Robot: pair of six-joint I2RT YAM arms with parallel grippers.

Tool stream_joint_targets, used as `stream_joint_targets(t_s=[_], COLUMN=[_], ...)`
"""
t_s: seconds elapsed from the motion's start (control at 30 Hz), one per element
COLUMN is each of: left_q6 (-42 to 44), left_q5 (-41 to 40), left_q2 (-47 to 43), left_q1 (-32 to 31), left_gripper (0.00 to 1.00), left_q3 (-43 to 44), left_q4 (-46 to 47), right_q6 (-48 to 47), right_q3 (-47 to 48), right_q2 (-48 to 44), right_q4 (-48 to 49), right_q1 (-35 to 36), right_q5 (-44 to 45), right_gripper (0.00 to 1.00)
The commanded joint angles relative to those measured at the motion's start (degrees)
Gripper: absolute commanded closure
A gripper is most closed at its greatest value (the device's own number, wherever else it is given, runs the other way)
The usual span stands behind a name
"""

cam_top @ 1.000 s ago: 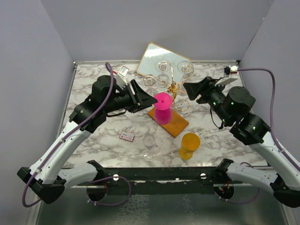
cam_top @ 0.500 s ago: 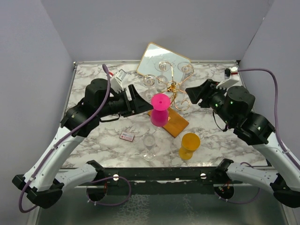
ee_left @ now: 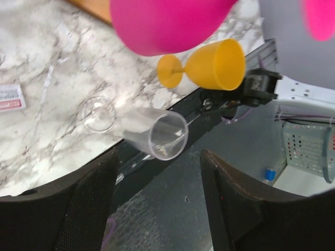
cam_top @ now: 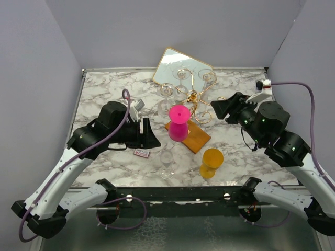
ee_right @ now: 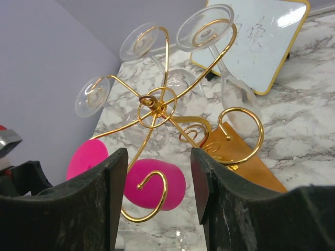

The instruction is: Place the wine glass upside down on the wine glass rack

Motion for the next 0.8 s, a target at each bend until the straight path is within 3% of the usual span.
stream_joint_targets(t_s=[0.0, 0.17, 0.5, 0.77], left_q6=[-1.5, -6.7, -18.7, -22.3], left_q5=[-4.5, -10.8, -29.2, -36.1], left_q2=[0.3, 1.0, 5.5, 6.2], left_q1=[-1.1, -5.3, -24.9, -27.2], left_gripper=[0.36, 0.42, 0.46, 0.57], left_q3=[-2.1, -5.1, -4.2, -3.2], left_q4=[-4.4, -4.8, -2.5, -2.5], right_q6=[-2.1, -5.6, -8.6, -10.2], right_q3=[-0.8, -1.7, -2.9, -3.2], right_q2=[-2.7, -3.7, -2.4, -2.4], right_q4=[3.2, 4.0, 6.7, 7.6], right_q1=[0.4, 0.4, 0.4, 0.4], right_q5=[3.2, 4.1, 4.7, 5.9], right_gripper=[0.48, 0.48, 0.48, 0.48])
